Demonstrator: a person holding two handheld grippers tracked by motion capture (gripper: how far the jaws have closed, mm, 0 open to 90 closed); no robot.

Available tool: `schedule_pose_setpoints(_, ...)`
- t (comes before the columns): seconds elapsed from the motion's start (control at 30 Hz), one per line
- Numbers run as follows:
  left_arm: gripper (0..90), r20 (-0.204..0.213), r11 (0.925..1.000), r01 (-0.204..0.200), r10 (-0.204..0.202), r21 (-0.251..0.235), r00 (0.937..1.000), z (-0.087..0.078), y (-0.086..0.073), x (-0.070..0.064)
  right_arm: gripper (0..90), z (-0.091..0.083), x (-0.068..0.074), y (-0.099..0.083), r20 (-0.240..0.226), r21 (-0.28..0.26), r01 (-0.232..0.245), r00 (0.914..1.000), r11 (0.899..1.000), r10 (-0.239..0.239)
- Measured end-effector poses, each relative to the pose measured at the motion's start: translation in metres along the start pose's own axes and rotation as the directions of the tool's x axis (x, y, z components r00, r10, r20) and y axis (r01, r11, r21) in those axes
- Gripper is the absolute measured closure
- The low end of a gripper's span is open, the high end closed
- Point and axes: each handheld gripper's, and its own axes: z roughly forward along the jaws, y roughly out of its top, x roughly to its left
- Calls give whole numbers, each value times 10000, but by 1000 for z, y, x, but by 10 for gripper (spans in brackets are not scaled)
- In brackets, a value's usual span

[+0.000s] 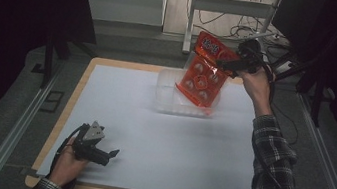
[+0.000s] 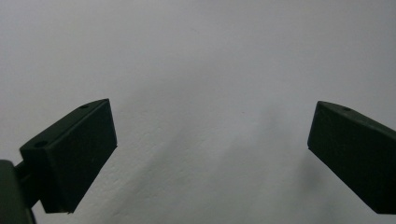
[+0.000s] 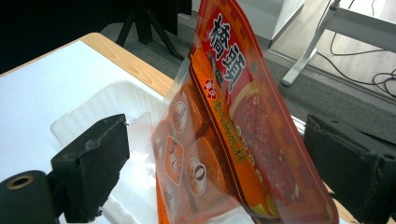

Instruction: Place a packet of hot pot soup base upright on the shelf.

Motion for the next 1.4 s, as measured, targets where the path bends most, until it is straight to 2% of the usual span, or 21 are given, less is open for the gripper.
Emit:
schedule_pose_setpoints(0.27,7,28,10000,-12,11,71,10000,1,0,0,46,-10,1,-6,-151,1,-248,9996,9997,248)
schedule_pose_setpoints(0.53,5,63,10000,71,-71,-42,10000,0,0,1,16,-19,5,-11,-57,-4,-117,9999,9999,117)
schedule_pose_setpoints(0.87,0,190,9993,260,-255,-272,9995,-3,0,2,5,-35,15,-21,-213,-159,-5,9998,9999,2)
schedule_pose_setpoints(1.0,0,186,9992,256,-251,-297,9995,-3,0,2,5,-40,20,-28,-355,-198,-119,9993,9997,112)
schedule_pose_setpoints(1.4,0,175,9990,262,-256,-350,9995,-4,0,3,2,-45,34,-47,-520,-170,-109,9986,9998,100)
